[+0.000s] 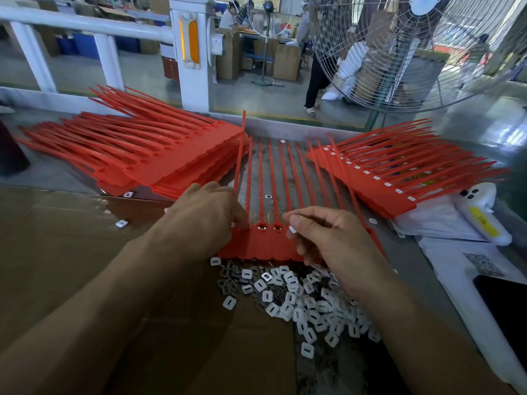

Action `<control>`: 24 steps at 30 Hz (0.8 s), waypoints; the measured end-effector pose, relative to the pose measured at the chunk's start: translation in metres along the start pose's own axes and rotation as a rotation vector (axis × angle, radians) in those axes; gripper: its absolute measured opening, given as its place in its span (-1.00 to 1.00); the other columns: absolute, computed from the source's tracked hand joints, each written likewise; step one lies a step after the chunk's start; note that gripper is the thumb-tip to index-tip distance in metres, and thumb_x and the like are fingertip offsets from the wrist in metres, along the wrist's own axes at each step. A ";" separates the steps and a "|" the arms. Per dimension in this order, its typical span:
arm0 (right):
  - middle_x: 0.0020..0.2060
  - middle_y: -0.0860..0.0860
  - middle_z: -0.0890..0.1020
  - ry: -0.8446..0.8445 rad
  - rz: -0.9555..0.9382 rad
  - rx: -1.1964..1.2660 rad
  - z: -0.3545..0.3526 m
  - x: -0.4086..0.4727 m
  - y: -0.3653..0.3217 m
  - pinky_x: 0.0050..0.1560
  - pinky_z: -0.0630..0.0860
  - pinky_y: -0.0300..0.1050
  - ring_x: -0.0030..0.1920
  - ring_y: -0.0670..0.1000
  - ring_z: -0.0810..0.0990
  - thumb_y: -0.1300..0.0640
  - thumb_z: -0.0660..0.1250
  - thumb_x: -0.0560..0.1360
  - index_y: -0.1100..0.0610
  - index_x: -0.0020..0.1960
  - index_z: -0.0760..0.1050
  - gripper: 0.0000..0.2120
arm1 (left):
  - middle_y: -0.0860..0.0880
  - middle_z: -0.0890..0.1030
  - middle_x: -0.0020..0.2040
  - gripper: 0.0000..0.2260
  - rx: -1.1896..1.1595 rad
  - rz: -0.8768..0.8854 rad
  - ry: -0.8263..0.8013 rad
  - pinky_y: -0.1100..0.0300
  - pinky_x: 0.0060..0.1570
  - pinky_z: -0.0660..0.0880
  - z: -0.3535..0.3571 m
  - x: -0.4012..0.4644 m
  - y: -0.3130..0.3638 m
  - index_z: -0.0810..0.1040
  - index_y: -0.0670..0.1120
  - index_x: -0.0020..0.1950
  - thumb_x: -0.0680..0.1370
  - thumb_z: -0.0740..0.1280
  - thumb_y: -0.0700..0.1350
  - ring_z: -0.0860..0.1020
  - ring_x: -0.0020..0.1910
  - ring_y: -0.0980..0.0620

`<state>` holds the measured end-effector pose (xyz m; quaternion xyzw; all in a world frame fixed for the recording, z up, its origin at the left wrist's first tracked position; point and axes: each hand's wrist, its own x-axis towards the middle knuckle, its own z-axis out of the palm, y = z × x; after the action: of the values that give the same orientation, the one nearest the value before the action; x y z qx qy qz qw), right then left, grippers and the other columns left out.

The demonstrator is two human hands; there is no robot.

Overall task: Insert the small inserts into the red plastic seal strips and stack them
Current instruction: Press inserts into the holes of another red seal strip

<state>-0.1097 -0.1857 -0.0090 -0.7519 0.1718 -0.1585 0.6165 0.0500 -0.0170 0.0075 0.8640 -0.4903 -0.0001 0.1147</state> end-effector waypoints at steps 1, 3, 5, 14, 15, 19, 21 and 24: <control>-0.18 0.03 0.73 -0.002 0.000 0.009 0.001 0.000 0.000 -0.28 0.55 -0.24 -0.30 -0.06 0.62 0.12 0.38 0.63 -0.05 0.00 0.73 -0.84 | 0.21 0.53 0.12 -0.57 0.008 0.008 0.005 0.11 0.25 0.27 0.001 -0.001 0.001 0.67 0.26 0.14 0.53 0.32 -0.28 0.40 0.20 0.12; -0.19 0.04 0.73 -0.007 0.003 0.030 0.001 -0.001 0.001 -0.26 0.57 -0.23 -0.29 -0.05 0.62 0.16 0.38 0.63 -0.01 0.02 0.73 -0.84 | 0.17 0.57 0.10 -0.57 -0.030 0.008 0.045 0.09 0.25 0.35 0.004 -0.002 0.001 0.70 0.22 0.10 0.52 0.30 -0.31 0.44 0.18 0.09; -0.22 0.02 0.72 -0.009 0.007 0.032 0.000 -0.001 0.003 -0.24 0.58 -0.23 -0.29 -0.05 0.64 0.18 0.37 0.64 0.00 0.04 0.73 -0.83 | 0.11 0.62 0.09 -0.57 -0.157 -0.039 0.117 0.03 0.24 0.45 0.007 -0.002 -0.001 0.74 0.17 0.05 0.54 0.27 -0.33 0.51 0.17 0.04; -0.09 0.07 0.75 -0.009 0.031 0.083 -0.004 0.005 0.008 -0.15 0.62 -0.14 -0.19 0.04 0.71 0.14 0.42 0.56 -0.05 0.08 0.72 -0.83 | 0.21 0.63 -0.03 -0.78 -0.373 0.019 0.341 0.50 -0.06 0.38 0.016 0.000 0.007 0.71 0.06 0.10 0.59 0.36 -0.22 0.55 0.00 0.26; -0.11 0.09 0.75 -0.007 0.036 0.096 -0.004 0.006 0.009 -0.15 0.62 -0.13 -0.19 0.06 0.71 0.11 0.43 0.53 -0.04 0.08 0.72 -0.84 | 0.21 0.63 -0.04 -0.81 -0.419 0.059 0.361 0.52 -0.07 0.38 0.016 0.000 0.010 0.71 0.05 0.10 0.58 0.40 -0.21 0.56 -0.02 0.27; -0.20 0.09 0.74 0.018 0.032 0.184 -0.005 0.008 0.010 -0.23 0.61 -0.18 -0.21 0.06 0.71 0.16 0.47 0.51 -0.02 0.05 0.73 -0.84 | 0.20 0.63 -0.11 -0.87 -0.522 0.208 0.405 0.45 -0.10 0.42 0.016 -0.003 0.023 0.68 0.03 0.06 0.53 0.48 -0.12 0.59 -0.09 0.17; -0.18 0.10 0.74 0.022 0.026 0.213 -0.006 0.007 0.009 -0.24 0.61 -0.18 -0.21 0.06 0.72 0.20 0.47 0.53 -0.03 0.06 0.72 -0.82 | 0.19 0.62 -0.11 -0.85 -0.525 0.246 0.410 0.39 -0.11 0.45 0.016 -0.004 0.026 0.67 0.05 0.08 0.52 0.47 -0.04 0.58 -0.10 0.12; -0.16 0.16 0.74 0.004 0.036 0.225 -0.004 0.007 0.007 -0.25 0.60 -0.16 -0.21 0.10 0.70 0.21 0.47 0.53 -0.02 0.07 0.71 -0.82 | 0.15 0.60 -0.07 -0.79 -0.455 0.314 0.400 0.26 -0.08 0.51 0.016 -0.004 0.029 0.66 0.04 0.13 0.52 0.45 0.02 0.58 -0.08 0.10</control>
<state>-0.1063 -0.1937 -0.0148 -0.6744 0.1674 -0.1671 0.6995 0.0217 -0.0306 -0.0027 0.7130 -0.5726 0.0777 0.3973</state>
